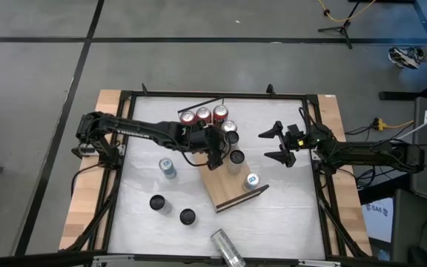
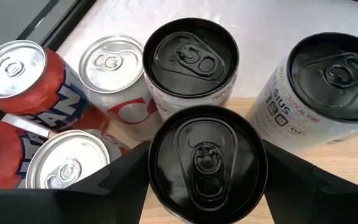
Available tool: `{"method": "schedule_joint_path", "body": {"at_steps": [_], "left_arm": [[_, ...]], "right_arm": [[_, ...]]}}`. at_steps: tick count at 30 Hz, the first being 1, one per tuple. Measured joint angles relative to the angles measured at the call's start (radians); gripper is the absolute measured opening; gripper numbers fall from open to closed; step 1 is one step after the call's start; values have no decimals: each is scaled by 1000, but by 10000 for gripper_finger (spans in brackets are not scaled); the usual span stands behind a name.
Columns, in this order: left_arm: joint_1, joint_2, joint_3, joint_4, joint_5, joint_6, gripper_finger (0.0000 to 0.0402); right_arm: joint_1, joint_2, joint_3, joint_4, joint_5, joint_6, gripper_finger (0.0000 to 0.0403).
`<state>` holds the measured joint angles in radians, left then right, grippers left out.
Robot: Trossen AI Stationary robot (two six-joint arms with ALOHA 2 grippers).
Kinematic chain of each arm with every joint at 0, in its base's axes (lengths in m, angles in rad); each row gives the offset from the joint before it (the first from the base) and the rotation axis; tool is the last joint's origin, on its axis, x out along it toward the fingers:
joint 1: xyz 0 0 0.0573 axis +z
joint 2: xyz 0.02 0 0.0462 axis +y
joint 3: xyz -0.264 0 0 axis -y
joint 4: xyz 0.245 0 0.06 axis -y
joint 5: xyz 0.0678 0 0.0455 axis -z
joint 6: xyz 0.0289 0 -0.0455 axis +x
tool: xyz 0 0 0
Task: Place canned beverage on shelf
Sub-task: Adjust the yellow soda can on the shelf
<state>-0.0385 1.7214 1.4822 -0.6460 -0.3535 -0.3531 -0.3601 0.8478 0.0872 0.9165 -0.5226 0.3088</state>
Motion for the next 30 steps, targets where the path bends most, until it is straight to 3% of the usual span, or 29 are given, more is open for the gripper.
{"method": "schedule_joint_path", "body": {"at_steps": [10,30], "left_arm": [[1,0,0,-1,1,-3,281],[1,1,0,-19,1,34,285]], "right_arm": [[0,0,0,0,0,0,399],[0,0,0,0,0,0,399]]}}
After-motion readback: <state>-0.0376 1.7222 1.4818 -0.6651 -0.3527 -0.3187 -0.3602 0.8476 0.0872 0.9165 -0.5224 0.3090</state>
